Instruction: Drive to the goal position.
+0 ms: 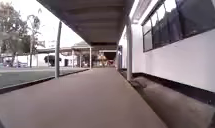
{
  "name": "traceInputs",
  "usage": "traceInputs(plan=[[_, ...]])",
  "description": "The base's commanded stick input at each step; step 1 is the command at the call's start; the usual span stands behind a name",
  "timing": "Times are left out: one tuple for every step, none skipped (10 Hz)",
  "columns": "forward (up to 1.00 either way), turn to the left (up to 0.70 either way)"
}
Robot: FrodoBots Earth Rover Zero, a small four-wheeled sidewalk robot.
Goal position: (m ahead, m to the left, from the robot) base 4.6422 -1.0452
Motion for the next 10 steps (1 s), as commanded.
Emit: traceInputs(plan=[[0.7,0.0],[0.7,0.0],[0.7,0.0],[0.7,0.0],[0.7,0.0],[0.7,0.0],[0.7,0.0],[0.7,0.0],[0.7,0.33],[0.7,0.26]])
